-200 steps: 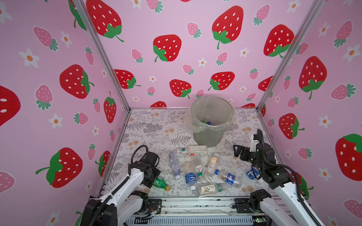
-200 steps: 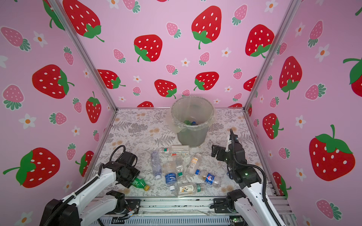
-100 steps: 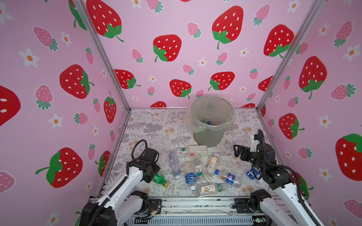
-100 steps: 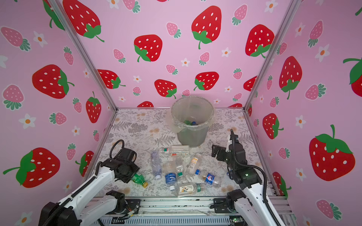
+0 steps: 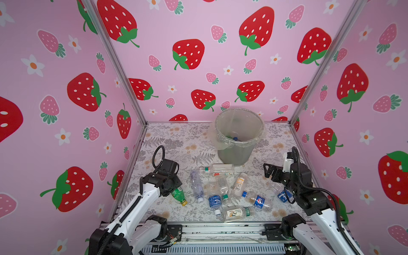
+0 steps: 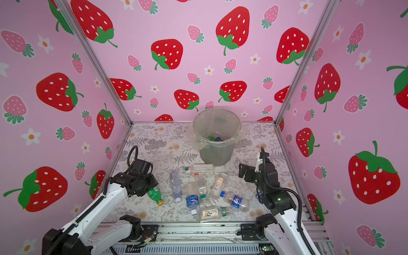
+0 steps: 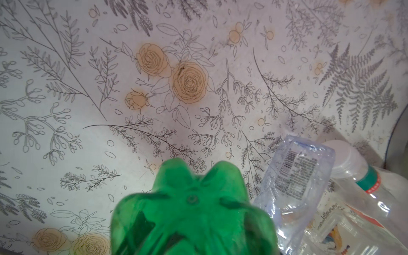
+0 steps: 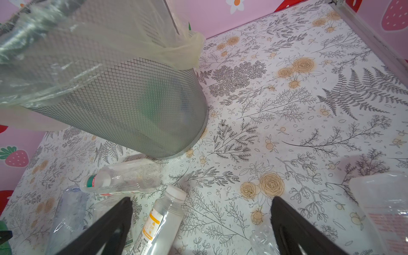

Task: Throw the plastic bottles in the bin
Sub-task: Pick up the plastic bottle from the bottom-left of the table.

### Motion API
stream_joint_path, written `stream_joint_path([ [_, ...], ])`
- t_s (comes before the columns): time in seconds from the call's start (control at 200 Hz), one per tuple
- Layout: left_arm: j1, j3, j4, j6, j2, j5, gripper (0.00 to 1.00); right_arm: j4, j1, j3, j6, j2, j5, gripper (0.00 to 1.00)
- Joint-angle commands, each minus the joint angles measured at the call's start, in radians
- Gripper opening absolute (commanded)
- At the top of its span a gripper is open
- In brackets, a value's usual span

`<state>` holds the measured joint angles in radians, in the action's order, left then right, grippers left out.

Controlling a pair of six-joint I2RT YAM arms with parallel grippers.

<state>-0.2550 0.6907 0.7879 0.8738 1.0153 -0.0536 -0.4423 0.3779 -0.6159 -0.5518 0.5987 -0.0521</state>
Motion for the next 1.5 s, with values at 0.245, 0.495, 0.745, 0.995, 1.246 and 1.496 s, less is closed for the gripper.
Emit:
stream_joint_path([
  [0.245, 0.013, 0.115, -0.024, -0.184, -0.054, 0.085, 0.27, 0.013, 0.004, 0.015, 0.016, 0.006, 0.011, 0.99],
  [0.495, 0.026, 0.137, -0.137, -0.289, -0.062, 0.208, 0.27, 0.036, 0.005, 0.036, 0.019, -0.017, 0.021, 0.99],
  [0.745, 0.032, 0.143, -0.277, -0.287, -0.044, 0.351, 0.27, 0.033, 0.005, 0.024, 0.032, -0.01, 0.032, 0.99],
  [0.995, 0.035, 0.243, -0.313, -0.278, -0.047, 0.427, 0.27, 0.04, 0.005, 0.008, 0.053, -0.002, 0.023, 0.99],
  [1.246, 0.036, 0.282, -0.494, -0.291, -0.078, 0.528, 0.28, 0.06, 0.004, 0.016, 0.055, -0.008, 0.019, 1.0],
  [1.496, 0.034, 0.269, -0.722, -0.272, -0.082, 0.584, 0.28, 0.034, 0.004, 0.011, 0.054, -0.012, -0.007, 0.99],
])
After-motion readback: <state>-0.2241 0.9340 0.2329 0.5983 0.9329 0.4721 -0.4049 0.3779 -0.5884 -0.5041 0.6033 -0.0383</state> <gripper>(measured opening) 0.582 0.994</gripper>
